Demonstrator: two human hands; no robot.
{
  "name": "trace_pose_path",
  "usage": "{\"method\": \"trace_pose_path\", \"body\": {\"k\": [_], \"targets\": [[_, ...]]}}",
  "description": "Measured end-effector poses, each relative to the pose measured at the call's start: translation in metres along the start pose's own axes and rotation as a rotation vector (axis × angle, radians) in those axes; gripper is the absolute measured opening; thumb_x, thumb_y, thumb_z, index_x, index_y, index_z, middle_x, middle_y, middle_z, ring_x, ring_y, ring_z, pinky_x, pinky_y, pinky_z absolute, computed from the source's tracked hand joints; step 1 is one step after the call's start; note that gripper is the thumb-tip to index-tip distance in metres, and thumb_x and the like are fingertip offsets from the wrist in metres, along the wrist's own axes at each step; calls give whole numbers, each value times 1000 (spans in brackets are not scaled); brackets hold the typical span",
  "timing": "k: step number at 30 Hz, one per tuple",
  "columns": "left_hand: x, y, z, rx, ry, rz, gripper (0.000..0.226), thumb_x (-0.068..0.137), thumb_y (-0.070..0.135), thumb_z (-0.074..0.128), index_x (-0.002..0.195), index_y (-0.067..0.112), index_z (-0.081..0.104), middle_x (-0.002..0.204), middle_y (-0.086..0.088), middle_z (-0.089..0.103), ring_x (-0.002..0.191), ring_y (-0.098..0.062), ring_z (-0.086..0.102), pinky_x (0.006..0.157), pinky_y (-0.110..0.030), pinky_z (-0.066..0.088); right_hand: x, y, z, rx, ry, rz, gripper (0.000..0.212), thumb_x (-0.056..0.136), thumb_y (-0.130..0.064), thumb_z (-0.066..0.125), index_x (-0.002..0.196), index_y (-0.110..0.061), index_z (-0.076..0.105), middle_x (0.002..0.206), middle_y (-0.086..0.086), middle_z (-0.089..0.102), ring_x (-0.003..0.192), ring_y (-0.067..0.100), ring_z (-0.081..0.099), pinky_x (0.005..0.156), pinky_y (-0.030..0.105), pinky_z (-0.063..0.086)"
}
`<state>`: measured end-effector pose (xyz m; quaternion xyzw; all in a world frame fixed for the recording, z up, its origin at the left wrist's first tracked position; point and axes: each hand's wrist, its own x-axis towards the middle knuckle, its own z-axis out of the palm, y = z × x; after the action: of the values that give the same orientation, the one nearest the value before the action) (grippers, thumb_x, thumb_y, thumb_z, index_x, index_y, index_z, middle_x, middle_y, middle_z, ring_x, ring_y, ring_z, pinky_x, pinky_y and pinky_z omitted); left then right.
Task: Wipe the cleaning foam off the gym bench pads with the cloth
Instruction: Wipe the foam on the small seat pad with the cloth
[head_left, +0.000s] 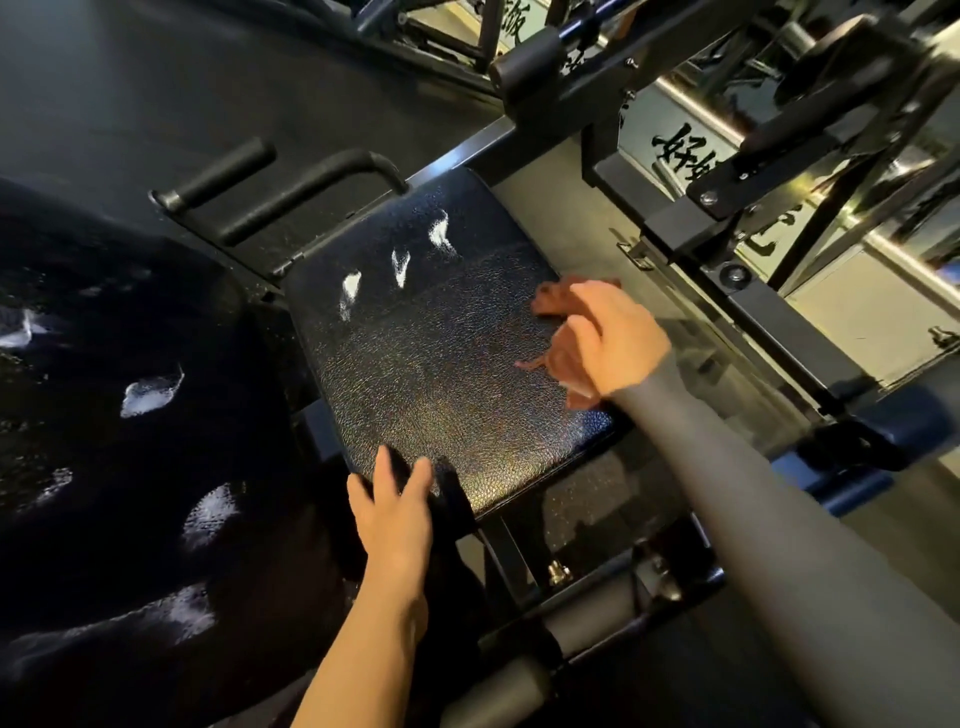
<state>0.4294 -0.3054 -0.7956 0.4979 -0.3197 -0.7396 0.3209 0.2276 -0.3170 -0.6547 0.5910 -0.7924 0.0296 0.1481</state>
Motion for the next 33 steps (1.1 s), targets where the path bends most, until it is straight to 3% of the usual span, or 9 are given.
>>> {"method": "trace_pose_path", "body": {"k": [4, 8, 10, 12, 14, 17, 23, 29, 33], "targets": [[-4, -11, 4, 140, 41, 116, 64, 95, 26, 56, 151, 28, 24, 162, 1, -5, 149, -17, 2, 120, -34, 6, -10, -7, 11, 84, 115, 192, 44, 93, -28, 41, 126, -6, 57, 129, 15, 57, 116, 35, 54, 98, 35, 39], [-2, -20, 5, 522, 134, 335, 64, 96, 46, 45, 151, 24, 24, 161, -15, 2, 149, -29, 3, 119, -43, 4, -61, -21, 36, -117, 199, -140, 25, 78, -10, 59, 99, 1, 68, 110, 22, 66, 109, 38, 51, 108, 42, 31], [9, -23, 6, 789, 184, 584, 70, 90, 57, 28, 148, 20, 34, 158, -20, 18, 146, -39, 12, 115, -55, 11, -73, -17, 43, -173, 178, -277, 23, 78, -9, 52, 92, -1, 68, 96, 20, 70, 102, 33, 62, 111, 35, 22], [22, -22, 8, 884, 208, 706, 67, 91, 56, 25, 147, 21, 37, 156, -17, 26, 145, -38, 17, 113, -57, 15, -66, -15, 40, -287, 158, -252, 36, 85, -24, 41, 98, -5, 69, 98, 13, 71, 96, 29, 66, 104, 39, 32], [30, -21, 12, 905, 238, 753, 64, 94, 54, 25, 147, 21, 37, 156, -13, 29, 145, -33, 19, 116, -55, 16, -45, -21, 28, -238, 132, -137, 46, 90, -36, 40, 119, -9, 64, 128, 11, 60, 112, 36, 58, 101, 45, 42], [32, -24, 18, 868, 334, 812, 60, 94, 49, 31, 143, 18, 44, 152, -11, 37, 144, -31, 25, 116, -53, 21, 8, -17, 28, -71, 107, 53, 51, 96, -40, 35, 130, -9, 54, 138, 15, 50, 115, 41, 52, 96, 46, 44], [34, -26, 21, 835, 432, 913, 52, 90, 37, 42, 134, 13, 56, 143, -14, 48, 139, -33, 33, 114, -51, 17, 112, 4, 33, 314, -149, 372, 55, 92, -59, 45, 111, -10, 63, 114, 13, 66, 107, 33, 59, 89, 35, 45], [35, -29, 19, 853, 420, 903, 52, 89, 35, 41, 136, 15, 54, 144, -14, 47, 139, -34, 35, 115, -52, 16, 76, 15, 26, 395, -246, 345, 49, 79, -73, 48, 66, -26, 56, 84, 2, 65, 88, 26, 64, 81, 34, 50], [32, -26, 18, 816, 387, 863, 54, 89, 37, 40, 136, 15, 53, 146, -12, 46, 140, -31, 32, 116, -51, 18, 8, 23, 12, 354, -178, 464, 60, 76, -78, 45, 83, -19, 57, 81, -2, 61, 82, 21, 60, 80, 36, 48]]}}
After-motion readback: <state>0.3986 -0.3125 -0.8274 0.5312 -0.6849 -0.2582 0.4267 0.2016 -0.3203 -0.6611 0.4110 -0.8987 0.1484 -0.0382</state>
